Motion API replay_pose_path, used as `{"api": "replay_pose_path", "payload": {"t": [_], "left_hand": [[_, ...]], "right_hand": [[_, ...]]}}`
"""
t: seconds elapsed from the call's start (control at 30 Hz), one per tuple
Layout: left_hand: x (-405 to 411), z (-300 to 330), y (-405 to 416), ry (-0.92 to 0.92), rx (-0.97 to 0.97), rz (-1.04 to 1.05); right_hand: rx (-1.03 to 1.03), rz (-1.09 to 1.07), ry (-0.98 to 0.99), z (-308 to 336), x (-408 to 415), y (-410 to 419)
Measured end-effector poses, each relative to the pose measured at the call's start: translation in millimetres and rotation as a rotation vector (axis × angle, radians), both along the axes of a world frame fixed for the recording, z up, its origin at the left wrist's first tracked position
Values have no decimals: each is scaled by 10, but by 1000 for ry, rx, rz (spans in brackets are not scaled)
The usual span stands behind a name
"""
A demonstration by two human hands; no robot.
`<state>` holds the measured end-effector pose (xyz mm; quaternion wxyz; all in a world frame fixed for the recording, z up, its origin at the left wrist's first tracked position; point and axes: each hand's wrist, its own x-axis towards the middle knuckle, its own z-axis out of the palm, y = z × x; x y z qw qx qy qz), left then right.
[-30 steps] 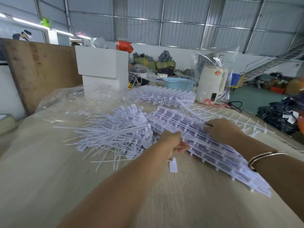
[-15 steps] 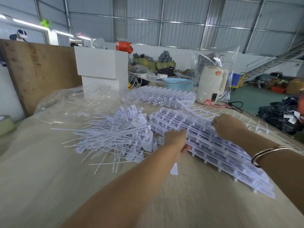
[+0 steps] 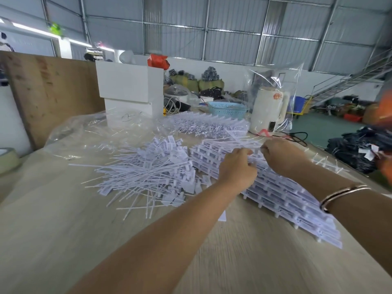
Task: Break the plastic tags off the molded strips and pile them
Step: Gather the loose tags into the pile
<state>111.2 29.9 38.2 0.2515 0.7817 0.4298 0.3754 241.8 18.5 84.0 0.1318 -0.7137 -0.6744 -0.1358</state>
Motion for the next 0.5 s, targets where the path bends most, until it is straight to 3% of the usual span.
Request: {"api": "replay_pose_path", "payload": {"t": [0.1, 0.17, 0.33, 0.5], "left_hand": [[7, -70, 79, 369, 105, 22], [17, -124, 101, 475, 182, 37], [8, -255, 113, 535, 411, 56], [58, -71, 206, 466, 232, 18]], "right_hand": [[-46, -18, -59, -12, -23, -54], [13, -54, -63, 23, -31, -69], [156, -108, 17, 243, -48, -77], [319, -37, 3, 522, -245, -148]]}}
